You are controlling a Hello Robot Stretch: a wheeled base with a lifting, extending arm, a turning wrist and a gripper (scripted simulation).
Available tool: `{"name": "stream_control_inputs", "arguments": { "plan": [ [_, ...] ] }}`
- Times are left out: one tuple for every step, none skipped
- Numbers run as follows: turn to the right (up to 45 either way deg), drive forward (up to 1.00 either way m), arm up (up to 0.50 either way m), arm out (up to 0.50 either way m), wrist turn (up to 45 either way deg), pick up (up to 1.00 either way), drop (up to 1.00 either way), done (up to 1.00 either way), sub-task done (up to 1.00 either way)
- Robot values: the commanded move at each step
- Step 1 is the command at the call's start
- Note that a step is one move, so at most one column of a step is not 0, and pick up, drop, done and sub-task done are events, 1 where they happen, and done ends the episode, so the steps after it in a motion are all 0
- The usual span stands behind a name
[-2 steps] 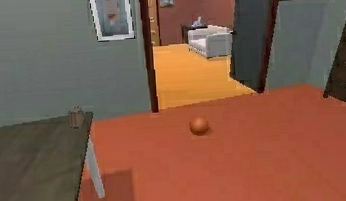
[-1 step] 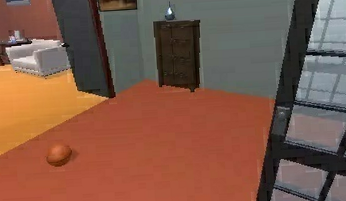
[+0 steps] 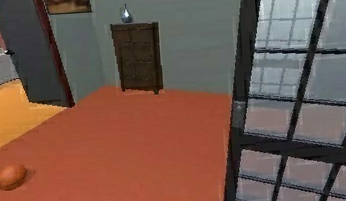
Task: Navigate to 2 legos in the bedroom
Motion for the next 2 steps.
{"name": "stream_control_inputs", "arguments": {
  "plan": [
    [0.0,0.45,0.00,0.00,0.0,0.00,0.00,0.00,0.00],
    [-45.0,0.00,0.00,0.00,0.0,0.00,0.00,0.00,0.00]
  ]
}}
